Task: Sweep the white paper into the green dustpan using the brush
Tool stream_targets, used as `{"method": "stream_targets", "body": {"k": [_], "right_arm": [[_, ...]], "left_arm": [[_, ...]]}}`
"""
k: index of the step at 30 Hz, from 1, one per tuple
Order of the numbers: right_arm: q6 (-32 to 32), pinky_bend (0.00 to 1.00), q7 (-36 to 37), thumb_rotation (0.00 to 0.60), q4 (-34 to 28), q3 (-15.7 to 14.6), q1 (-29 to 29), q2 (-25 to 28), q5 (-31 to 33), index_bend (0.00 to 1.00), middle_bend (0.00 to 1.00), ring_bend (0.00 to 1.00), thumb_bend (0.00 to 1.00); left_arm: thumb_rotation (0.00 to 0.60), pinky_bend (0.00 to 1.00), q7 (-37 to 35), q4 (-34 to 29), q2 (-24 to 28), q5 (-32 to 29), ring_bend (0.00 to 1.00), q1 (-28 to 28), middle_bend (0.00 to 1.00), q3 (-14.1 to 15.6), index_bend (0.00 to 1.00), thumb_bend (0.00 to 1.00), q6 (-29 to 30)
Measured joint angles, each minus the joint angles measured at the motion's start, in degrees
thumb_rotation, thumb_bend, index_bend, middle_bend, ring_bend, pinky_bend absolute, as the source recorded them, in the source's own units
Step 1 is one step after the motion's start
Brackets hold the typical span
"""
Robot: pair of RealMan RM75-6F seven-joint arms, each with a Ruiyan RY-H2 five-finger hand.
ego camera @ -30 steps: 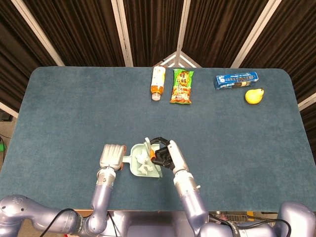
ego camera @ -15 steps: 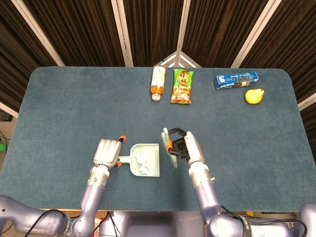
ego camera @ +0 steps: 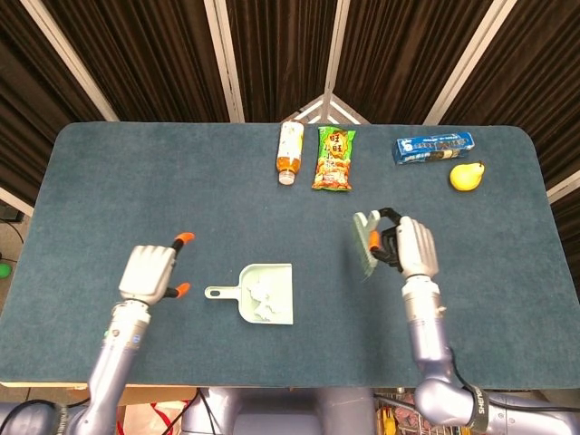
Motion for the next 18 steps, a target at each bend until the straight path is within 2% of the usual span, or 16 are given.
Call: {"method": "stream_targets", "body": {"k": [2,4,7,9,11,13,14,15,18], "right_arm": [[0.15,0.86,-0.17,0.6,2.98,-1.61,-0.45,0.71,-3.03,0.93,0.93,0.95,0.55],[0.5,0.81,-0.48,0.6,5.66,-3.15,-0.8,1.11,-5.93,0.87,0.9,0.9,0.55],[1.33,0.69,-1.12,0.6,10.29,-6.07,-1.43,1.5,-11.01,0.76,0.8,0.78,0.55],[1.97,0.59,-1.92,0.6,13.5,-8.21,-1.85,1.69,-14.34,0.7,0.72,0.68,0.55],[2.38,0.53,-2.99,0.6,16.23,-10.5,-2.28,1.85,-17.13,0.65,0.66,0.61,0.55],[2.6,0.41,-3.92,0.6,17.51,-12.35,-2.75,2.02,-19.01,0.52,0.53,0.46,0.56],[2.57,0.34,-4.61,0.6,17.86,-13.42,-2.99,2.11,-19.94,0.42,0.44,0.37,0.55],[2.36,0.25,-5.24,0.6,18.09,-14.16,-3.13,2.2,-20.36,0.29,0.32,0.25,0.55],[0.15,0.11,-7.32,0.6,17.85,-16.37,-3.46,2.93,-20.37,0.03,0.09,0.04,0.55]], "left_arm": [[0.6,0.72,-2.55,-0.09,2.17,2.37,0.68,1.32,0.66,0.49,0.19,0.0,-0.06],[0.6,0.55,-4.31,0.0,3.53,4.49,0.49,2.35,0.47,0.97,0.14,0.0,-0.01],[0.6,0.33,-6.64,0.58,4.78,8.18,0.26,3.94,0.25,1.97,0.09,0.0,0.25],[0.6,0.23,-8.06,1.3,5.38,10.84,0.16,5.08,0.14,2.84,0.05,0.0,0.5],[0.6,0.18,-9.46,2.1,5.83,13.22,0.11,6.36,0.07,3.87,0.04,0.0,0.72],[0.6,0.16,-10.51,2.91,6.1,14.85,0.09,7.5,0.04,4.69,0.02,0.0,0.8],[0.6,0.15,-10.95,3.51,6.22,15.61,0.08,8.17,0.03,5.16,0.02,0.0,0.76],[0.6,0.13,-11.23,3.9,6.28,15.93,0.07,8.59,0.02,5.5,0.01,0.0,0.65],[0.6,0.09,-11.76,4.65,6.42,16.46,0.04,9.63,0.0,6.22,0.0,0.0,-0.05]]}}
